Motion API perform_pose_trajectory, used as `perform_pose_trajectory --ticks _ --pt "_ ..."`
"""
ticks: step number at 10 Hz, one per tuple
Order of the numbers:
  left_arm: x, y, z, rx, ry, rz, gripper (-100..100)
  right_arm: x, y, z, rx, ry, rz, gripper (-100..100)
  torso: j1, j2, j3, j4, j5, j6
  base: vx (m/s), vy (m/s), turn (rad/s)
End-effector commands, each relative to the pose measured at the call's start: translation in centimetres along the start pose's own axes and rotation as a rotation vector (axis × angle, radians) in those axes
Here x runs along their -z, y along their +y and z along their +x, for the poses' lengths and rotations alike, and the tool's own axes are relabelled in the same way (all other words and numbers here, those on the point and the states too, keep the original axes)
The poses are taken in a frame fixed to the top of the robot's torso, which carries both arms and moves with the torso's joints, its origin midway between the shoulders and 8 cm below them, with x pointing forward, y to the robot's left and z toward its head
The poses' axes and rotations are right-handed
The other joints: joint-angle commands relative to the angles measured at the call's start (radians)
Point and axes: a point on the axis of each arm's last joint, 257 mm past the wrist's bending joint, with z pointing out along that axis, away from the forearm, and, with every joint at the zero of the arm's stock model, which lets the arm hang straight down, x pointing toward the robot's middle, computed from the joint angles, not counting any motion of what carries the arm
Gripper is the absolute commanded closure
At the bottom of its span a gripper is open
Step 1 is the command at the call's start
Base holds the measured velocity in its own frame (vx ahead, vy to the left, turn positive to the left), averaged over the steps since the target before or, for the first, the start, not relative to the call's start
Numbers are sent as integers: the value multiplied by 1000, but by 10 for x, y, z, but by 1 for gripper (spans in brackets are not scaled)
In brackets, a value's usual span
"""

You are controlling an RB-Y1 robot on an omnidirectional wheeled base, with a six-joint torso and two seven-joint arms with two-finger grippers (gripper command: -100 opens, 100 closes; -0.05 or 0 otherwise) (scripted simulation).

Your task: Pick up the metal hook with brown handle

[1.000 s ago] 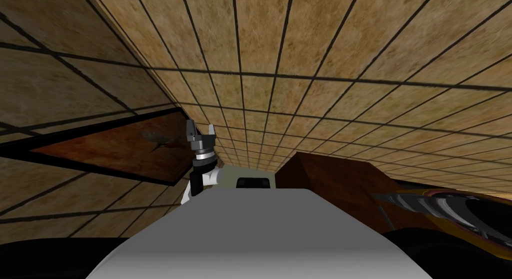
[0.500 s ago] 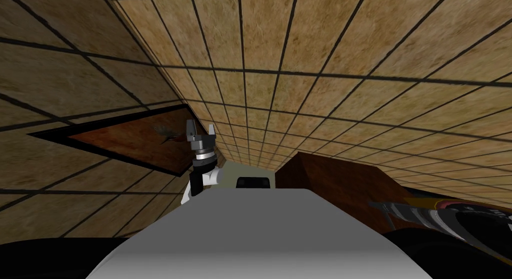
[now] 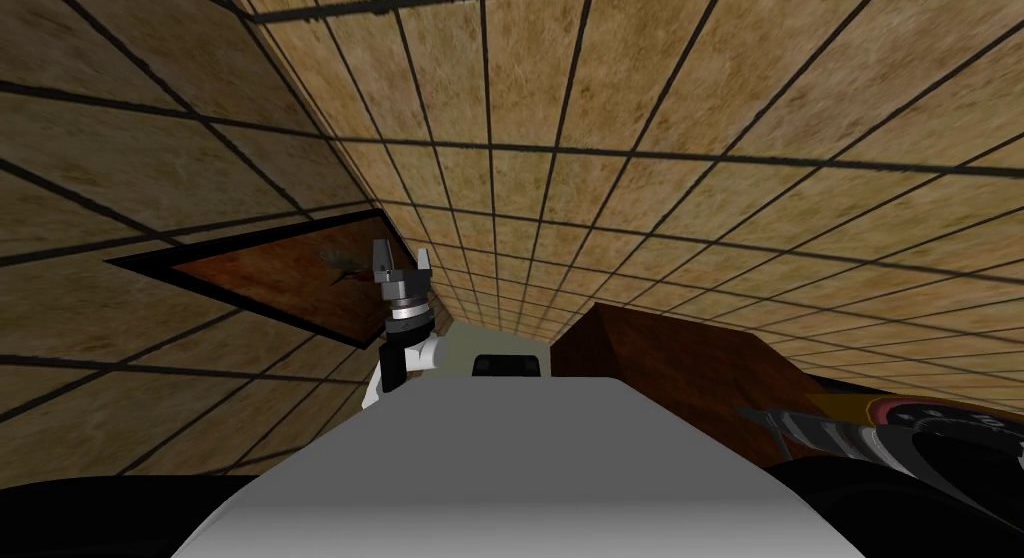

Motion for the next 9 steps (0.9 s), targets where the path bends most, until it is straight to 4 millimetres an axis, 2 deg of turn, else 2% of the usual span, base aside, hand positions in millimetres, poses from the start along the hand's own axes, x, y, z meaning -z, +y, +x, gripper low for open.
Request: perform_pose_trajectory --ticks 1,2,6,7,8,9 --pt "0 0 0 0 0 0 0 0 0 0 0 0 0 -100 0 0 0 0 0 0 1 8 24" --pt "0 0 0 0 0 0 0 0 -1 1 -2 1 3 100 0 0 0 0 0 0 0 0 0" --pt "0 0 0 0 0 0 0 0 -2 0 -2 0 7 100 -1 -1 -1 0 -2 0 0 -1 -2" --pt "0 0 0 0 0 0 0 0 -2 0 -2 0 7 0 -1 -1 -1 0 -2 0 0 0 0" --pt "0 0 0 0 0 0 0 0 -2 0 -2 0 7 100 -2 -1 -1 -1 -3 0 0 0 0" --pt "0 0 0 0 0 0 0 0 -2 0 -2 0 6 0 -2 -1 -1 -1 -3 0 0 0 0"
